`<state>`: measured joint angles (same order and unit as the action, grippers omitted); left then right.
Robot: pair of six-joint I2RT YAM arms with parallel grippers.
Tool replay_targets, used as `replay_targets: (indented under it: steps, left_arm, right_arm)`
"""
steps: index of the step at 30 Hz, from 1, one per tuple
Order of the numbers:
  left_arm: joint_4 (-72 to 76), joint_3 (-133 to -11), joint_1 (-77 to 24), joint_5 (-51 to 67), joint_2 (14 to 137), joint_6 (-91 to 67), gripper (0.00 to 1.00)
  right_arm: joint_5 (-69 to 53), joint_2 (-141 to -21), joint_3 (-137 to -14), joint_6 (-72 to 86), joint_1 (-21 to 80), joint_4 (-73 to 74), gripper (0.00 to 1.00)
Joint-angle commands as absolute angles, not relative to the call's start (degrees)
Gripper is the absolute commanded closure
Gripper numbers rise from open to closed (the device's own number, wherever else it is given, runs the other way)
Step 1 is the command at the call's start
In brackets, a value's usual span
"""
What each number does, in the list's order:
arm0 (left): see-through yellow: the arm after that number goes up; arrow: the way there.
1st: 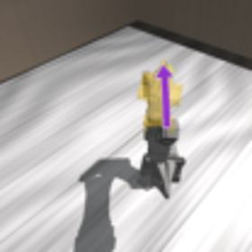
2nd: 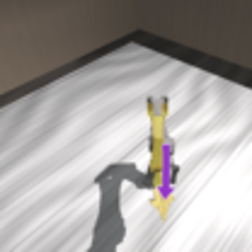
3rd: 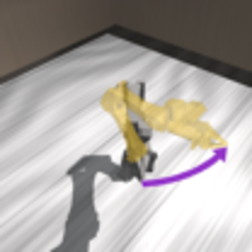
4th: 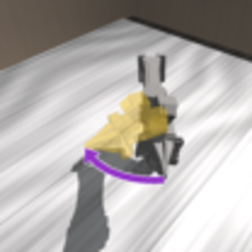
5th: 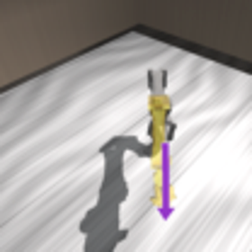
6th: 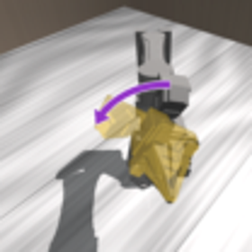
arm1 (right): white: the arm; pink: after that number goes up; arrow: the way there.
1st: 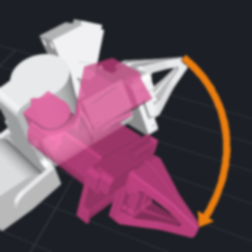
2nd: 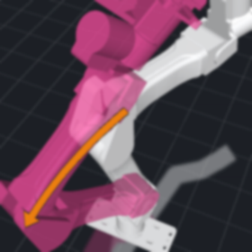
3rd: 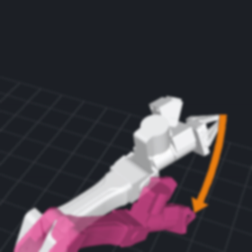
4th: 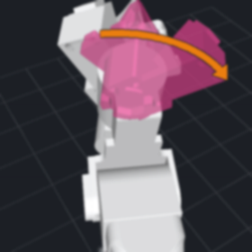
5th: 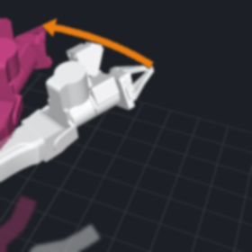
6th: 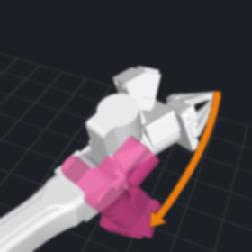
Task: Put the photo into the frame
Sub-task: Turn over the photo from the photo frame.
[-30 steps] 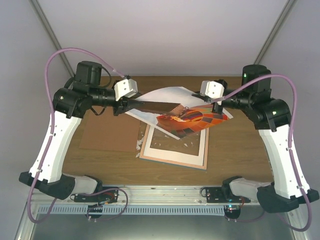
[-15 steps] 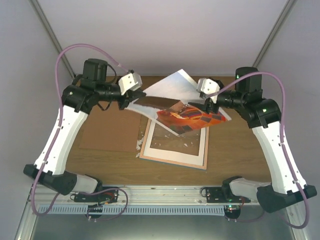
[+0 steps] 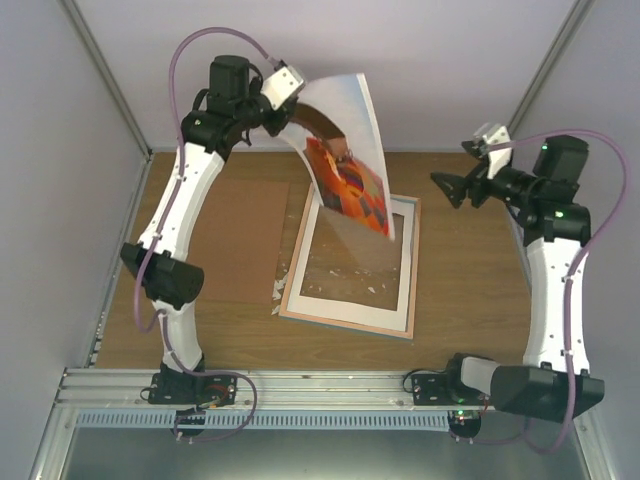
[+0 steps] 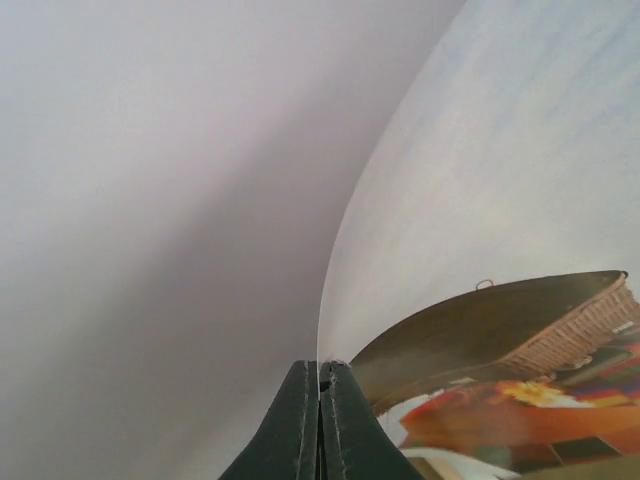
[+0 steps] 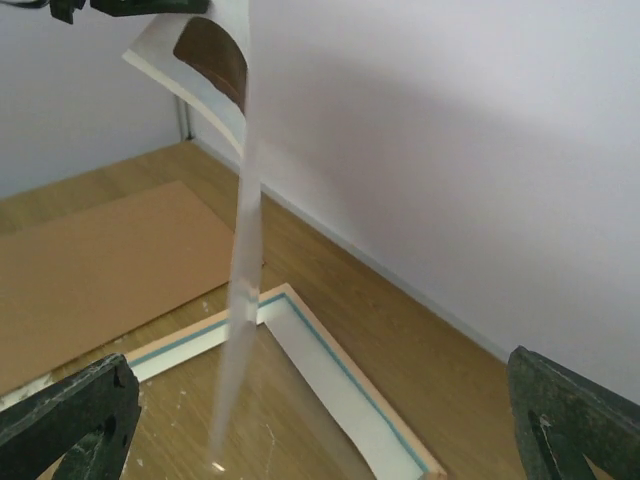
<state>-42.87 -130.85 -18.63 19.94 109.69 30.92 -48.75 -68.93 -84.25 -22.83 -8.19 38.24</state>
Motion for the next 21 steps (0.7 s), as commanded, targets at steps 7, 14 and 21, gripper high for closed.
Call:
replay_targets:
  steps: [7,14,21]
  left_arm:
    - [-23.4,-139.2,-18.4,6.2,113.8,34.0,1.0]
    - [-23.2,-123.3,-22.9,13.4,110.0,41.3,1.0]
    - [-22.8,-96.5,-30.9,9.7,103.4,51.9,1.0]
  right_arm:
    - [-65.1,-71.7,-81.3,-11.2,-20.9,31.6,0.0]
    - [-67.1,-72.8,-78.5,-7.5,-22.4,28.1,0.0]
    - [-67.1,-72.9,-77.7,-8.8,-23.2,29.1,0.0]
